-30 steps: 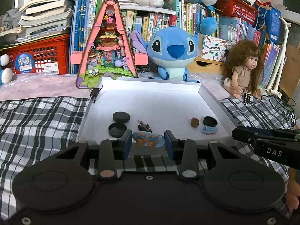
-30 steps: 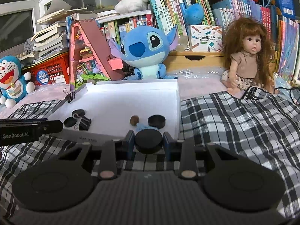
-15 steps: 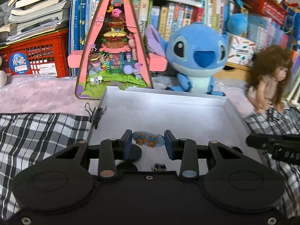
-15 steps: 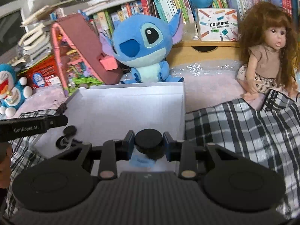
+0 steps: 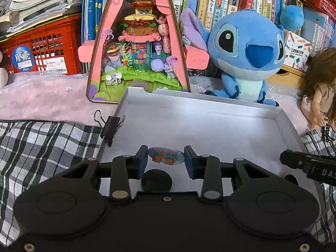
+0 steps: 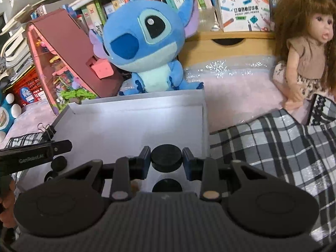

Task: Organize rigid objects
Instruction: 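Carry the hair clip in the left tool while the right tool carries its lid into the tray, then open the left tool releasing the hair clip while the right tool releases its lid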

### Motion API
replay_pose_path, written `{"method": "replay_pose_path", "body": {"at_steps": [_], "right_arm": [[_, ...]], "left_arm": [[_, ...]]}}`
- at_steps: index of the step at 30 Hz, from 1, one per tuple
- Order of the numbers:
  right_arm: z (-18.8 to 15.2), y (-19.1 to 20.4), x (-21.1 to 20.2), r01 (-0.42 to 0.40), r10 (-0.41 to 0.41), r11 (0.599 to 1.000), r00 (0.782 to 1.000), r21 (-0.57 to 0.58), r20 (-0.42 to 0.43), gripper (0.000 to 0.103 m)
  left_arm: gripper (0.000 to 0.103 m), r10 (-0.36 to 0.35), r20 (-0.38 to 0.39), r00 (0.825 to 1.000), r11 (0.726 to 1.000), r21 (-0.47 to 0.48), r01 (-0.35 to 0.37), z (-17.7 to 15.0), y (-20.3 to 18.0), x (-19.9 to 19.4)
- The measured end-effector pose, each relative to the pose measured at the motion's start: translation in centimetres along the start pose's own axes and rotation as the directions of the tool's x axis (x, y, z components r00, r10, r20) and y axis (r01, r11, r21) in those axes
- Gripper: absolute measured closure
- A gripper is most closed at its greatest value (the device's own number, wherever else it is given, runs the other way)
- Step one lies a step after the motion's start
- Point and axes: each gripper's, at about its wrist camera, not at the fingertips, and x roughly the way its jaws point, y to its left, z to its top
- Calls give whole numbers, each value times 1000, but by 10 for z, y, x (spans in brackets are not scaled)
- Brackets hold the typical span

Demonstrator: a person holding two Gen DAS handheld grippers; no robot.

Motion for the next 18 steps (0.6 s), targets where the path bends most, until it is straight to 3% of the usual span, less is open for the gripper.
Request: {"method": "replay_pose_path", "body": {"at_steps": [18], "right_arm": [[-10, 10, 16, 51, -51, 997, 999, -62, -8, 66]], "left_arm": [[68, 28, 1, 1000, 1000, 6, -28, -4, 1, 15]]}}
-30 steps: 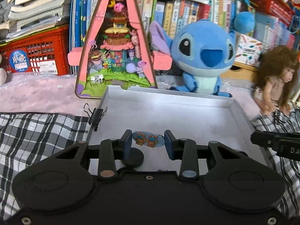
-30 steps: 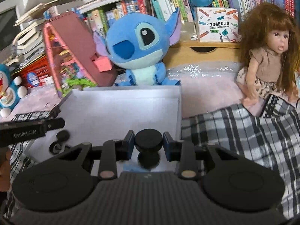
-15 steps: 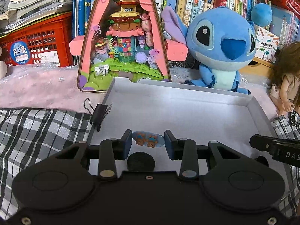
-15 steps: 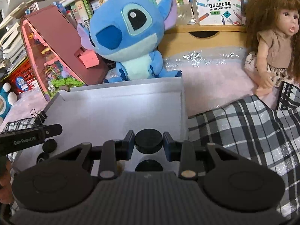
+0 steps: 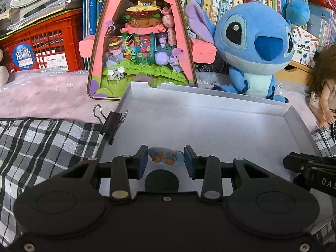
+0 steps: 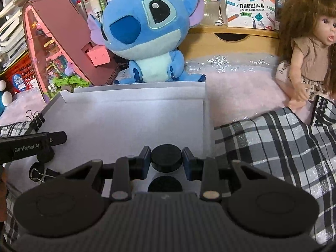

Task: Organize rigid objects
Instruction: 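Open the left tool releasing the hair clip while the right tool releases its lid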

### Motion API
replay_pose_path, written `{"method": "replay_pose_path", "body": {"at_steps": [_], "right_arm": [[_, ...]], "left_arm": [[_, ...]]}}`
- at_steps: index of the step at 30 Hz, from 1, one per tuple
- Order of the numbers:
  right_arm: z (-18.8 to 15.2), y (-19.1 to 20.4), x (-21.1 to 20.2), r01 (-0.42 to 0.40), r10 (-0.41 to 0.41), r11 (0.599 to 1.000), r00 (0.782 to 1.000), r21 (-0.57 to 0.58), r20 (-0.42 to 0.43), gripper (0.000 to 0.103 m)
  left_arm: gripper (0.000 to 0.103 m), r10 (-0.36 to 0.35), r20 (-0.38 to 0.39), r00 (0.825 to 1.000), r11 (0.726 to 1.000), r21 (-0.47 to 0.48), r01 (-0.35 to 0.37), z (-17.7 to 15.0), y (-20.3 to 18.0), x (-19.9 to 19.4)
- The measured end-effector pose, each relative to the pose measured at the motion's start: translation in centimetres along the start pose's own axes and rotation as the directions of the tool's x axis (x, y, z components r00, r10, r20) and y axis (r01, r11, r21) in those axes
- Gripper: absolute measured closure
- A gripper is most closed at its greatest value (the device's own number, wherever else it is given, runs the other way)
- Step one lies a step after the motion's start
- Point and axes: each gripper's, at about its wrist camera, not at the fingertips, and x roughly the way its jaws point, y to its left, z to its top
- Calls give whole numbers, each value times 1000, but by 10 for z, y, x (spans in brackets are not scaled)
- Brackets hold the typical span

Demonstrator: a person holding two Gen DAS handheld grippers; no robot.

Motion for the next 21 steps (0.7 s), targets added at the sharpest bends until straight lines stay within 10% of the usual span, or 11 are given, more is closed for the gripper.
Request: {"method": "replay_pose_path", "body": {"at_steps": [7, 9, 16, 21], "right_arm": [[-2, 2, -1, 5, -5, 1000, 1000, -25, 10, 60], [-4, 2, -3, -9, 10, 1000, 999, -26, 31, 42], [-6, 4, -21, -26, 28, 999, 995, -23, 99, 29], [-11, 7, -39, -27, 32, 999, 988, -35, 150, 24]], "left_arm": [[66, 17, 15, 1000, 999, 33, -17, -4, -3, -2], [60, 10, 14, 1000, 999, 33, -10, -4, -4, -5], [27, 30, 66, 997, 999, 23, -32, -8, -8, -24], [25, 25, 91, 996, 998, 56, -30, -15, -16, -44]]}}
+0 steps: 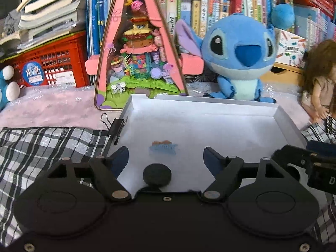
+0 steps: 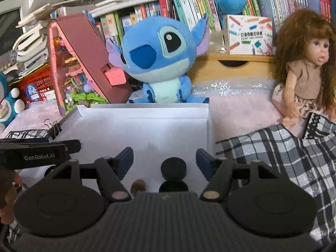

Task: Organize rigid objects
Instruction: 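Open the left tool releasing the hair clip while the right tool releases its lid, then lift both tools up out of the tray toward the red crayons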

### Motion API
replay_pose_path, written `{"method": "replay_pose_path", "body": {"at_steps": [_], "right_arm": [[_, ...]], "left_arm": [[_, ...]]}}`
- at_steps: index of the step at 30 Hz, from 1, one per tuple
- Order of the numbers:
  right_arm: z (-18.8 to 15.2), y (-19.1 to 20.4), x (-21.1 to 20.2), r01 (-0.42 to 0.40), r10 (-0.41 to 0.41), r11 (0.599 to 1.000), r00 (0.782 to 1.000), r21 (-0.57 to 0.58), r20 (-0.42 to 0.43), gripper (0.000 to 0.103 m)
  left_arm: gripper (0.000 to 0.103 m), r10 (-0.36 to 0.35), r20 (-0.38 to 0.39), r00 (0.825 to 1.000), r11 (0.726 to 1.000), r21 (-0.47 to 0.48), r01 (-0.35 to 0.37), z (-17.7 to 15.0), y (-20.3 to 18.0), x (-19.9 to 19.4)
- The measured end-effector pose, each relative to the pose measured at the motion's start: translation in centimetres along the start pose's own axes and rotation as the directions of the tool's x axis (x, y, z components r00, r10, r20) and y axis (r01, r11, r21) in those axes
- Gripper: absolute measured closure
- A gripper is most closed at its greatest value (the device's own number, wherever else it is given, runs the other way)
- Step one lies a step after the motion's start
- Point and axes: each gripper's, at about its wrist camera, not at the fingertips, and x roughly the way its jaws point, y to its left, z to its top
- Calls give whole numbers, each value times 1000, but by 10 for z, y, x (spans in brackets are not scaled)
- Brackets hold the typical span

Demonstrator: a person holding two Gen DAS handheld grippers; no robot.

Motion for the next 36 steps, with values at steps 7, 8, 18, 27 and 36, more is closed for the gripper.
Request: {"method": "replay_pose_path", "body": {"at_steps": [7, 8, 18, 27, 36], "right_arm": [[-9, 0, -25, 15, -14, 1000, 999, -8, 45, 17], [-11, -1, -29, 15, -15, 1000, 999, -4, 48, 17], [-36, -6, -65, 29, -30, 1000, 995, 12, 90, 16], [-60, -2, -95, 6, -6, 1000, 995, 0, 96, 16], [-81, 6, -115, -2, 5, 1000, 996, -31, 94, 14]], "left_arm": [[20, -23, 45, 999, 999, 31, 22, -13, -8, -32], [20, -30, 47, 998, 999, 36, 28, -15, -9, -36], [18, -80, 89, 993, 996, 34, 78, -44, -8, -81], [18, -121, 102, 987, 992, 56, 116, -72, -5, -112], [18, -153, 87, 984, 985, 93, 145, -104, -5, -134]]}}
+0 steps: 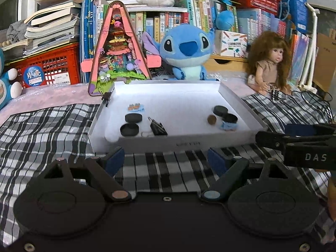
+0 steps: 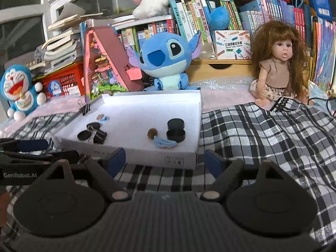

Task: Organize rigid objects
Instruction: 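Lift both tools up out of the tray toward the red crayons, then grasp a red crayon with the left tool while the right tool grasps another red crayon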

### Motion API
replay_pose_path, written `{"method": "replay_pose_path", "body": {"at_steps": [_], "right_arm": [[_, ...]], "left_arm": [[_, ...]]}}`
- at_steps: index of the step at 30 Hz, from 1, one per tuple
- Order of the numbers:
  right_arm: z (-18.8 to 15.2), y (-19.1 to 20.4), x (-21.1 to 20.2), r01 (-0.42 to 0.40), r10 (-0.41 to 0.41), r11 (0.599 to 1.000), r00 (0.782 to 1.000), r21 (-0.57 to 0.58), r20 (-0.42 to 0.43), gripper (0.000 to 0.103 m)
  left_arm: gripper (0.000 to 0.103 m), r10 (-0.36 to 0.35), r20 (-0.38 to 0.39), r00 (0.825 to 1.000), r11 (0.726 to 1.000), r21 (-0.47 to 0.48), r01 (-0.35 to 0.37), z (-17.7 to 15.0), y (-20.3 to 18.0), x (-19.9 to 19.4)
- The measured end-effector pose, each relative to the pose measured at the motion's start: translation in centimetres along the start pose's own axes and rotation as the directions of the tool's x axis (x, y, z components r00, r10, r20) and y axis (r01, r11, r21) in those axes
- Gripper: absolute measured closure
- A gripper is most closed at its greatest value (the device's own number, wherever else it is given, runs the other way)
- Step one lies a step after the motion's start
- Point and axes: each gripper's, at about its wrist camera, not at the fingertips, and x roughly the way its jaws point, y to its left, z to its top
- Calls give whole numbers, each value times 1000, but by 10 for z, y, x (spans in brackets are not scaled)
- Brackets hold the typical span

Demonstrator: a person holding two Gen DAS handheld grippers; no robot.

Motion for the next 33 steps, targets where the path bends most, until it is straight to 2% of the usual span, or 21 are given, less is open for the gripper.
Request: {"method": "replay_pose_path", "body": {"at_steps": [7, 17, 33], "right_arm": [[-14, 8, -12, 30, -30, 999, 1000, -26, 1, 14], [-30, 10, -28, 12, -12, 1000, 1000, -14, 10, 14], [-59, 19, -43, 18, -18, 997, 1000, -70, 12, 14]], "left_arm": [[18, -27, -25, 999, 1000, -8, 27, -18, 2, -12], [18, -38, -51, 998, 999, -14, 37, -39, 8, -23], [18, -61, -74, 995, 997, 42, 64, -60, -1, -30]]}}
